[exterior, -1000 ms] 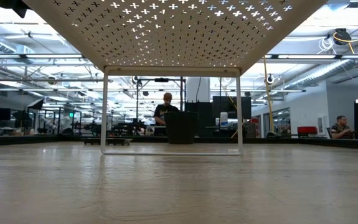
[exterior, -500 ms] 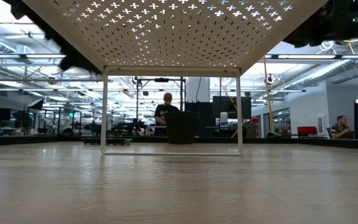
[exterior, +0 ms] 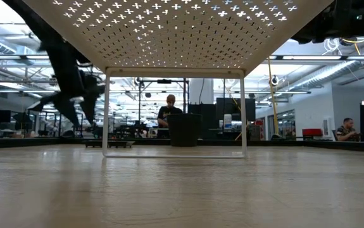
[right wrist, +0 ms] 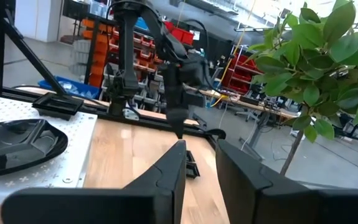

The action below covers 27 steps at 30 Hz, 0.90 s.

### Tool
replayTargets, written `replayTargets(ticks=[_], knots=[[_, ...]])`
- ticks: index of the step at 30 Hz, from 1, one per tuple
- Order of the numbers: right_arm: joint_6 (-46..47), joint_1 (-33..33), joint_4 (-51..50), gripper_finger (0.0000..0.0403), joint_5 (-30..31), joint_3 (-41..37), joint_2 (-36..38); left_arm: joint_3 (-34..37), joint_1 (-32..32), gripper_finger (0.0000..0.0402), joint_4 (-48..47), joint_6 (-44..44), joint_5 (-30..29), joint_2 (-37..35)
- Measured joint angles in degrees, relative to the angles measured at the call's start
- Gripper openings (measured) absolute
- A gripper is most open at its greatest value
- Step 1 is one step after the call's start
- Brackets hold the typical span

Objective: Pick & Place Mini shaped plates
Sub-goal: Stack the left square plate on top of the square plate on the shelf

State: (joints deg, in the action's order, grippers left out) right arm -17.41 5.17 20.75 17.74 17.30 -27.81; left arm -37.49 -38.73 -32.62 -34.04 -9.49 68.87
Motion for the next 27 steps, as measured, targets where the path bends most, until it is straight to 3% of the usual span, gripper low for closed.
replayTargets(ticks=[4, 12, 20, 27], knots=[[0.0, 0.0, 0.0, 0.0075, 0.0, 0.0, 0.0, 0.0, -3.1, 0.0221, 5.2, 3.1, 5.0, 5.5], [0.1, 0.0, 0.1, 0.0075, 0.0, 0.0, 0.0, 0.0, -5.9, 0.0198, 5.7, 2.4, 5.1, 13.7], [0.2, 0.0, 0.0, 0.0075, 0.0, 0.0, 0.0, 0.0, -6.6, 0.0172, 10.0, 3.3, 5.1, 14.9], [0.2, 0.0, 0.0, 0.0075, 0.0, 0.0, 0.0, 0.0, -6.6, 0.0108, 11.7, 3.4, 5.0, 14.7]])
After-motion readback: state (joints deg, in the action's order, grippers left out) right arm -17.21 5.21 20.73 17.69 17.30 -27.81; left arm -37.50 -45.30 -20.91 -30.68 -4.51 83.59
